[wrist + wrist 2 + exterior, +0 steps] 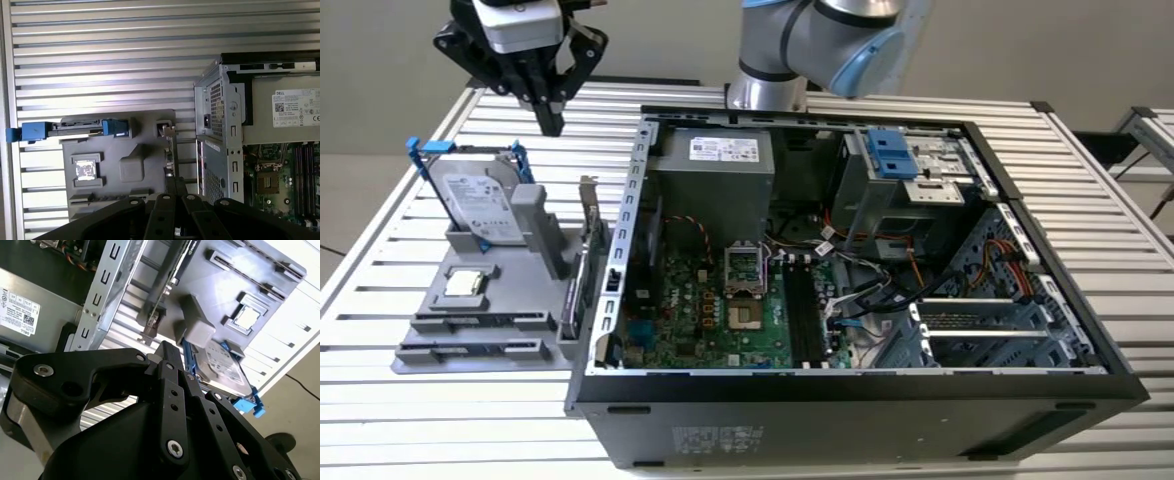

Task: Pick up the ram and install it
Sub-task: 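Reach for the ram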

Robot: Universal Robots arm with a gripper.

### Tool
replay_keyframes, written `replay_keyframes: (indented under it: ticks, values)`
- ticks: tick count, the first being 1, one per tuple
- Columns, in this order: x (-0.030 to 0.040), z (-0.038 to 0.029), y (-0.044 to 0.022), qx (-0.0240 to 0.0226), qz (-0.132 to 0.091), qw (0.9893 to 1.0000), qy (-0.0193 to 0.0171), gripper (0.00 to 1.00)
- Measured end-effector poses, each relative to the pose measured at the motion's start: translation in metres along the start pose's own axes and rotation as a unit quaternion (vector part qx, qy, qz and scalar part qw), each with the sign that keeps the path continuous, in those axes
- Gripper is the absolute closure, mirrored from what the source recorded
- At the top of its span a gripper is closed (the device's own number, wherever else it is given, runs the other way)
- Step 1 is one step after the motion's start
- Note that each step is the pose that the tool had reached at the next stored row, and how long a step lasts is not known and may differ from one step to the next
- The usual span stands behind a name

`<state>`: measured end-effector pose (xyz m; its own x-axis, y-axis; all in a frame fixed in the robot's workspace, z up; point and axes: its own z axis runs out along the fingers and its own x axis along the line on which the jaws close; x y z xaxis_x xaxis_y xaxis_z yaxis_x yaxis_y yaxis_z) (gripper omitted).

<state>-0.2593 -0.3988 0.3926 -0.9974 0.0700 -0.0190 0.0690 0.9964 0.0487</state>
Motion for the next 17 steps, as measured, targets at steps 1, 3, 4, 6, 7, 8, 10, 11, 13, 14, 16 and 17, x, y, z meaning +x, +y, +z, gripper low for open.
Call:
replay_keyframes:
  ticks: [1, 3, 4, 6, 7, 8, 10, 11, 13, 14, 16, 17]
  values:
    - [0.0005, 0.0000, 0.0000, 0.0000, 0.000, 1.0000, 0.0000, 1.00]
    - [0.0015, 0.0000, -0.0001, 0.0000, 0.000, 1.0000, 0.0000, 1.00]
    - [0.0021, 0.0000, -0.0001, 0.0000, 0.000, 1.0000, 0.0000, 1.00]
    - [0.0033, -0.0001, -0.0002, 0.0000, 0.000, 1.0000, 0.0000, 1.00]
    - [0.0039, -0.0001, -0.0002, 0.0000, 0.000, 1.0000, 0.0000, 1.00]
    - [0.0043, -0.0001, -0.0003, 0.0000, 0.000, 1.0000, 0.0000, 1.00]
    - [0.0054, -0.0001, -0.0003, 0.0000, 0.000, 1.0000, 0.0000, 1.00]
    - [0.0060, -0.0002, -0.0004, 0.0000, 0.000, 1.0000, 0.0000, 1.00]
    - [0.0072, -0.0002, -0.0005, 0.0000, 0.000, 1.0000, 0.0000, 1.00]
    - [0.0078, -0.0002, -0.0005, 0.0000, 0.000, 1.0000, 0.0000, 1.00]
    - [0.0091, -0.0002, -0.0006, 0.0000, 0.000, 1.0000, 0.0000, 1.00]
    - [0.0097, -0.0002, -0.0007, 0.0000, 0.000, 1.0000, 0.0000, 1.00]
